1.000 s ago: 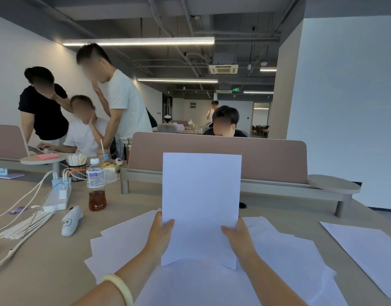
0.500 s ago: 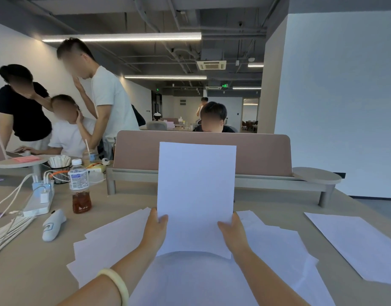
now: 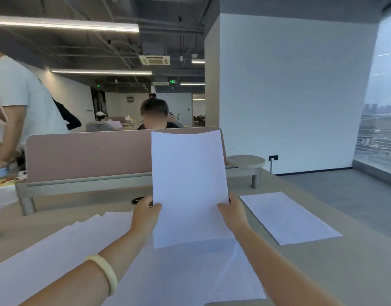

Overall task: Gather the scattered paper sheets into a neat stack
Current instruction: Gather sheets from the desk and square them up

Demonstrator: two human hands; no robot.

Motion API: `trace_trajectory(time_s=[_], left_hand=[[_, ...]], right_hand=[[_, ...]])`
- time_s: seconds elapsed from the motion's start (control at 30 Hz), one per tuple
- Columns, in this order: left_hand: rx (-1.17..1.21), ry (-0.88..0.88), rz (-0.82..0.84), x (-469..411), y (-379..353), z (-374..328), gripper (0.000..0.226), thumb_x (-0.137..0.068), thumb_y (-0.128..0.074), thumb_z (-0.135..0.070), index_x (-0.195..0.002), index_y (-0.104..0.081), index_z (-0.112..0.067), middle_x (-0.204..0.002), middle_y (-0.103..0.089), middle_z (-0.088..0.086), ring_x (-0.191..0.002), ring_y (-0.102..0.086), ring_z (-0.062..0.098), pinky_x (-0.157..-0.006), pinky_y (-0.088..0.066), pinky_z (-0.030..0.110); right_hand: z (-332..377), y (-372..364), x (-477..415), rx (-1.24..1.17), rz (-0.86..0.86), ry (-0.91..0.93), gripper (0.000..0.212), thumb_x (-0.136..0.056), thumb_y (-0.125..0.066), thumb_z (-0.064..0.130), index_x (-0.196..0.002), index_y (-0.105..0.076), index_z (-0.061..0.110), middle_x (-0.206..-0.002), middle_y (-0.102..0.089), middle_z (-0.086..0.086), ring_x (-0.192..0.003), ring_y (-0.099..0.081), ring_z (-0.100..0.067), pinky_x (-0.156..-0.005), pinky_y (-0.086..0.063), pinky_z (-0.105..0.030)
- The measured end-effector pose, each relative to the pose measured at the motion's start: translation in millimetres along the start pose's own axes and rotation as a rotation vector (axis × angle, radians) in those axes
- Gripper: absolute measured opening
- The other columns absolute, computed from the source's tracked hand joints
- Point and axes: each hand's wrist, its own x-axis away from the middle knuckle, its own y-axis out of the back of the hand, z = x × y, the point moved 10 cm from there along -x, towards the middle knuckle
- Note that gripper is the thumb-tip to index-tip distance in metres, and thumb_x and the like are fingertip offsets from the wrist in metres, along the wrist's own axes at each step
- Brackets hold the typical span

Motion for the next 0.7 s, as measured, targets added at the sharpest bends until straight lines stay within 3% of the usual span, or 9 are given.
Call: trace_trajectory(time_s=[0.1, 0.23, 0.33, 0.4, 0.47, 0.57, 0.63, 0.7], left_hand=[[-0.013, -0.011, 0.1, 0.0, -57.5, -14.8, 0.021, -0.085, -0.042, -0.002, -0.069, -0.032, -0.011, -0.065, -0.029, 0.004, -0.06, -0.026, 0.018, -0.056, -0.018, 0.027], [0.005, -0.004, 0.231, 4.1, -134.3, -28.6, 0.02, -0.083, -0.045, 0.001, -0.066, -0.048, -0.008, -0.064, -0.045, 0.002, -0.06, -0.041, 0.02, -0.062, -0.037, 0.029], [0.05, 0.017, 0.323, 6.7, -190.6, -34.3, 0.016, -0.084, -0.049, 0.003, -0.094, -0.062, 0.003, -0.087, -0.065, 0.013, -0.076, -0.062, 0.028, -0.063, -0.053, 0.03], [0.067, 0.051, 0.378, 8.3, -227.2, -35.1, 0.019, -0.084, -0.053, 0.005, -0.1, -0.062, 0.004, -0.097, -0.067, 0.016, -0.083, -0.066, 0.031, -0.062, -0.058, 0.03], [0.058, 0.083, 0.435, 11.7, -258.8, -33.7, 0.012, -0.082, -0.055, 0.006, -0.088, -0.064, 0.0, -0.087, -0.067, 0.014, -0.074, -0.065, 0.029, -0.067, -0.06, 0.034], [0.052, 0.148, 0.511, 16.0, -302.2, -26.2, 0.019, -0.079, -0.056, 0.008, -0.065, -0.059, -0.004, -0.065, -0.062, 0.007, -0.058, -0.06, 0.023, -0.047, -0.05, 0.019], [0.078, 0.196, 0.561, 18.7, -327.0, -19.7, 0.008, -0.074, -0.058, 0.006, -0.07, -0.061, -0.001, -0.071, -0.063, 0.012, -0.067, -0.063, 0.028, -0.053, -0.051, 0.023], [0.102, 0.255, 0.581, 17.9, -346.5, -12.3, 0.012, -0.08, -0.054, 0.01, -0.074, -0.062, 0.002, -0.083, -0.067, 0.015, -0.073, -0.066, 0.03, -0.056, -0.057, 0.029]], right_hand=[[-9.7, 58.4, -10.9, 0.052, -0.092, 0.015, 0.017, -0.081, -0.042, 0.0, -0.092, -0.053, 0.005, -0.079, -0.051, -0.002, -0.07, -0.044, -0.02, -0.053, -0.033, -0.027], [-24.6, 130.6, -22.1, 0.146, -0.188, 0.015, 0.024, -0.081, -0.042, -0.001, -0.098, -0.05, 0.013, -0.08, -0.052, 0.007, -0.081, -0.049, -0.021, -0.055, -0.035, -0.023], [-41.3, 180.6, -34.5, 0.215, -0.253, -0.014, 0.034, -0.082, -0.041, -0.002, -0.109, -0.05, 0.016, -0.087, -0.055, 0.004, -0.082, -0.052, -0.023, -0.055, -0.037, -0.026], [-53.2, 211.4, -44.1, 0.275, -0.295, -0.043, 0.039, -0.081, -0.041, -0.005, -0.114, -0.052, 0.014, -0.093, -0.056, 0.001, -0.083, -0.053, -0.024, -0.057, -0.039, -0.027], [-62.7, 234.6, -53.1, 0.341, -0.31, -0.063, 0.042, -0.079, -0.04, -0.007, -0.114, -0.056, 0.011, -0.094, -0.057, -0.001, -0.084, -0.053, -0.025, -0.06, -0.04, -0.027], [-78.8, 261.5, -67.9, 0.452, -0.305, -0.102, 0.043, -0.078, -0.04, -0.009, -0.112, -0.06, 0.009, -0.104, -0.06, -0.008, -0.084, -0.05, -0.023, -0.062, -0.037, -0.026], [-92.8, 276.3, -78.4, 0.495, -0.305, -0.13, 0.042, -0.078, -0.04, -0.009, -0.108, -0.062, 0.009, -0.111, -0.06, -0.011, -0.083, -0.05, -0.023, -0.06, -0.036, -0.025], [-104.1, 287.4, -88.2, 0.545, -0.3, -0.15, 0.04, -0.077, -0.04, -0.009, -0.105, -0.064, 0.006, -0.112, -0.06, -0.013, -0.081, -0.051, -0.024, -0.057, -0.036, -0.024]])
